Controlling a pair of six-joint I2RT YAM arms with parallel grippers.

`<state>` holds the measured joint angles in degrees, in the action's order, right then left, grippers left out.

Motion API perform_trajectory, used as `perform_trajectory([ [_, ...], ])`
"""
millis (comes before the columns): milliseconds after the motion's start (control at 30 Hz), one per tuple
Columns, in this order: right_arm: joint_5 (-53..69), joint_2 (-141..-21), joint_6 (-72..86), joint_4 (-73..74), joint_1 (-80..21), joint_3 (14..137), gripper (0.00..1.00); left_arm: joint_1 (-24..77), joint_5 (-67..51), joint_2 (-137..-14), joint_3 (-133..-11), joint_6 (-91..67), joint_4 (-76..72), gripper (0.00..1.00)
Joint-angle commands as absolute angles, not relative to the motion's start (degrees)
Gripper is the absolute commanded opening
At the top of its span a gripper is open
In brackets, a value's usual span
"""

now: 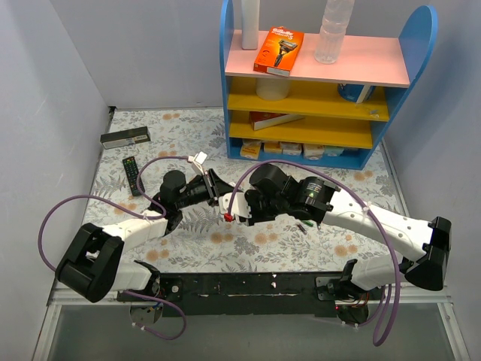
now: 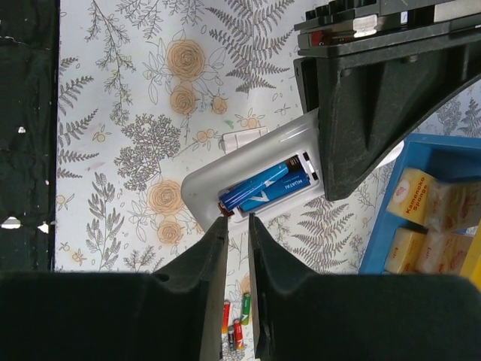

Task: Load the batteries into the remote control

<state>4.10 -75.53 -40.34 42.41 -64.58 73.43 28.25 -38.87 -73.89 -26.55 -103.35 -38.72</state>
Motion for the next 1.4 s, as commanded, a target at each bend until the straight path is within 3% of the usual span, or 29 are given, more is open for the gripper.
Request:
perform_trajectory([
  [0,6.2,-75.5,-40.7,41.0,-64.9,74.9,0.24,28.0,-40.4,-73.5,-29.1,-102.8,-38.8,0.00],
  [1367,3.3,-80.5,-35.1,31.2,-65.0,69.9,0.19,28.0,-42.7,-72.9,-30.1,-103.4,-39.9,0.00],
])
